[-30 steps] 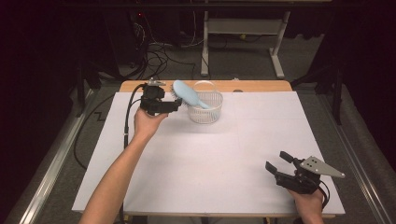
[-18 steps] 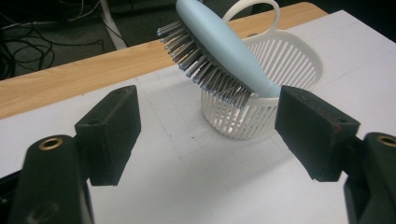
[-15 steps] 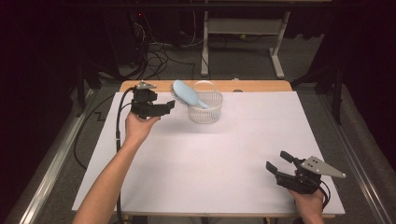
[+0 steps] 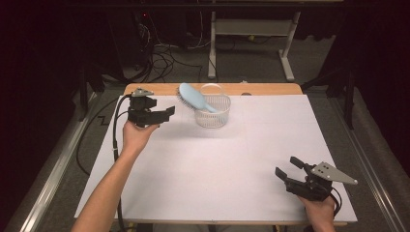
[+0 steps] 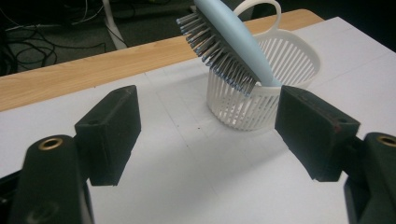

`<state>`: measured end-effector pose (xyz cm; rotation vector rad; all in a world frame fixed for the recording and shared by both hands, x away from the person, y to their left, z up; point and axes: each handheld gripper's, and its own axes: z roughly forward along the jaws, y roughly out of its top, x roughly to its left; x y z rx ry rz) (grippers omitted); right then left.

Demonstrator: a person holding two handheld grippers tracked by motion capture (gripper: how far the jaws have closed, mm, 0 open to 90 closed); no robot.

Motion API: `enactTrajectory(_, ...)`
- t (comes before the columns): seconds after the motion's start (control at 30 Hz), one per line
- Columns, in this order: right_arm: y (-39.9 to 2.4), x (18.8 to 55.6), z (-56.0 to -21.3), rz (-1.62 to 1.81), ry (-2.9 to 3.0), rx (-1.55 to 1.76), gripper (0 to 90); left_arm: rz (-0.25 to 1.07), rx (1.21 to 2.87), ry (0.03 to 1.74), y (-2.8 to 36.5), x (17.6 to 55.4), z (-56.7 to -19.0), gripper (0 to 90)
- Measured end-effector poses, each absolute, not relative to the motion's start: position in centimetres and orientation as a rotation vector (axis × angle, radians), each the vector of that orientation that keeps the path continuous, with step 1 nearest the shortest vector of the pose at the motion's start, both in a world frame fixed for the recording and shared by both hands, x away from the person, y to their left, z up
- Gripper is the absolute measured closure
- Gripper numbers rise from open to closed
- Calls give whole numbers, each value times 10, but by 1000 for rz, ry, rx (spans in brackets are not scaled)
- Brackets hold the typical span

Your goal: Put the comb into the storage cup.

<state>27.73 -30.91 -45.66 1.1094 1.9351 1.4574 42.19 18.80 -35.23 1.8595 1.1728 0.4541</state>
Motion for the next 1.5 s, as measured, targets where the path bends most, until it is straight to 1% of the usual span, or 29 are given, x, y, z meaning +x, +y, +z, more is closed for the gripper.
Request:
enactTrajectory(0.53, -308, 277, -457, 1448, 1925, 1118, 269, 452, 1819, 1181, 211, 402, -357, 221)
enactTrajectory(1.23, -308, 277, -457, 1448, 1923, 1122, 269, 486, 1799, 1165, 224, 384, -356, 221)
enactTrajectory(1.5, -308, 277, -456, 1449, 1921, 1121, 269, 474, 1784, 1156, 229, 376, -357, 221)
